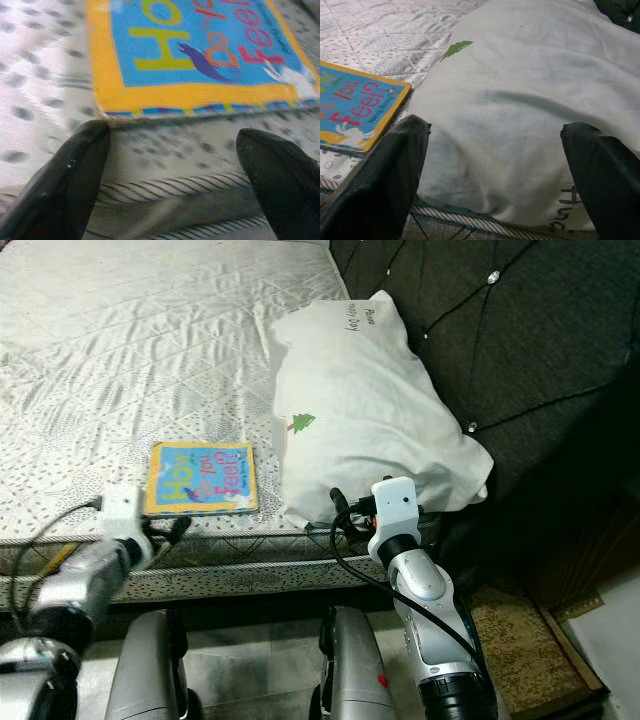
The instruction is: Clean up the room
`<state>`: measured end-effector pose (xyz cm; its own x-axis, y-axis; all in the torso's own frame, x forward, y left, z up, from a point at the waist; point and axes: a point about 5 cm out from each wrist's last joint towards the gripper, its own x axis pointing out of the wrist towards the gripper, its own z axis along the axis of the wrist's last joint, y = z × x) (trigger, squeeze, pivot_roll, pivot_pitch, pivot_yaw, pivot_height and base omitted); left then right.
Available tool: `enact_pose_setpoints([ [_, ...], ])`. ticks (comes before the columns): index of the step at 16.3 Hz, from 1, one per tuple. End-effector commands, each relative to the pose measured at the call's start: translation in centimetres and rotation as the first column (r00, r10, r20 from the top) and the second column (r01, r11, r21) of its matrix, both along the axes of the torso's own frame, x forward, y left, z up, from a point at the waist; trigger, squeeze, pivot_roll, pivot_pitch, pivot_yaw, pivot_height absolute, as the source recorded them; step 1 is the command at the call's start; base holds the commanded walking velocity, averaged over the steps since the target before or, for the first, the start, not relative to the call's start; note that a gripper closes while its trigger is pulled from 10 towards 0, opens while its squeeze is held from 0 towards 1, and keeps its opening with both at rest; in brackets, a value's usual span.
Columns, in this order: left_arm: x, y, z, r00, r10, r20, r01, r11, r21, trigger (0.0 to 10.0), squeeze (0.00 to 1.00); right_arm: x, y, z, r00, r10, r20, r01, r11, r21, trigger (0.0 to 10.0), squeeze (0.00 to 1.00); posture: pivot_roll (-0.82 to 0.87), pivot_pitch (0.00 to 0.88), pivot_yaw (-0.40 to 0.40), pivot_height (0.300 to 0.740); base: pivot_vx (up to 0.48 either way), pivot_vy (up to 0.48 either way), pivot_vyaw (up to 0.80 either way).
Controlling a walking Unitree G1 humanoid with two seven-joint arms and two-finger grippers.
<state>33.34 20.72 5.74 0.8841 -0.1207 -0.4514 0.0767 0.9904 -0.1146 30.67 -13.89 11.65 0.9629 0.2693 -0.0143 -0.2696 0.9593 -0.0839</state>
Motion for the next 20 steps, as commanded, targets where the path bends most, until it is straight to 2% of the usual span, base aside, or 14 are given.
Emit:
enact_pose_setpoints([
  [1, -0.4, -1.0, -0.4, 0.999, -0.047, -0.013, 0.048, 0.999, 0.005, 10.0, 0.56, 0.0, -0.4, -0.1, 1.0, -0.012, 0.002, 0.012, 1.0, -0.003, 10.0, 0.0, -0.06, 0.098, -0.102, 0.532, 0.0, 0.0, 0.0],
  [2, -0.6, -1.7, -0.6, 0.997, -0.07, -0.012, 0.07, 0.998, -0.004, 10.0, 0.48, 0.1, -0.3, -0.1, 1.0, -0.01, 0.002, 0.01, 1.0, -0.002, 10.0, 0.0, -0.05, 0.096, -0.101, 0.532, 0.0, 0.0, 0.0],
  [3, -0.8, -2.2, -0.7, 0.997, -0.083, -0.01, 0.082, 0.997, -0.009, 10.0, 0.44, 0.1, -0.3, -0.1, 1.0, -0.009, 0.002, 0.009, 1.0, -0.001, 10.0, 0.0, -0.05, 0.093, -0.099, 0.532, 0.0, 0.0, 0.0],
  [4, -1.1, -2.8, -0.7, 0.995, -0.099, -0.005, 0.099, 0.995, -0.014, 10.0, 0.31, 0.2, -0.1, -0.1, 1.0, -0.006, 0.004, 0.006, 1.0, 0.001, 10.0, 0.0, -0.05, 0.09, -0.098, 0.532, 0.0, 0.0, 0.0],
  [5, -1.7, -3.4, -0.8, 0.993, -0.117, 0.0, 0.117, 0.993, -0.021, 10.0, 0.09, 0.3, 0.0, 0.0, 1.0, -0.004, 0.006, 0.003, 1.0, 0.004, 10.0, 0.0, -0.04, 0.086, -0.096, 0.532, 0.0, 0.0, 0.0],
  [6, -2.3, -3.9, -0.8, 0.992, -0.13, 0.001, 0.13, 0.991, -0.027, 10.0, 0.0, 0.4, 0.1, 0.0, 1.0, -0.003, 0.006, 0.003, 1.0, 0.007, 10.0, 0.0, -0.04, 0.08, -0.093, 0.532, 0.0, 0.0, 0.0],
  [9, -4.0, -4.9, -0.7, 0.987, -0.162, 0.015, 0.162, 0.987, -0.015, 10.0, 0.0, 0.7, 0.5, 0.0, 1.0, 0.004, 0.011, -0.004, 1.0, 0.013, 10.0, 0.0, -0.02, 0.057, -0.086, 0.532, 0.0, 0.0, 0.0],
  [12, -4.5, -5.3, -0.5, 0.989, -0.14, 0.042, 0.14, 0.99, -0.002, 10.0, 0.0, 1.1, 0.8, -0.1, 1.0, 0.006, 0.018, -0.007, 1.0, 0.02, 10.0, 0.0, 0.0, 0.029, -0.085, 0.532, 0.0, 0.0, 0.0],
  [16, -3.4, -4.8, -0.1, 0.994, -0.092, 0.061, 0.091, 0.996, 0.013, 10.0, 0.0, 0.9, 1.0, -0.2, 1.0, 0.011, 0.024, -0.011, 1.0, 0.026, 10.0, 0.0, -0.01, 0.027, -0.083, 0.532, 0.0, 0.0, 0.0],
  [20, -1.6, -4.6, -0.2, 0.996, -0.057, 0.075, 0.055, 0.998, 0.028, 10.0, 0.0, 0.1, 0.1, -0.6, 1.0, -0.015, 0.012, 0.015, 1.0, 0.019, 10.0, 0.0, -0.05, 0.073, -0.082, 0.532, 0.0, 0.0, 0.0],
])
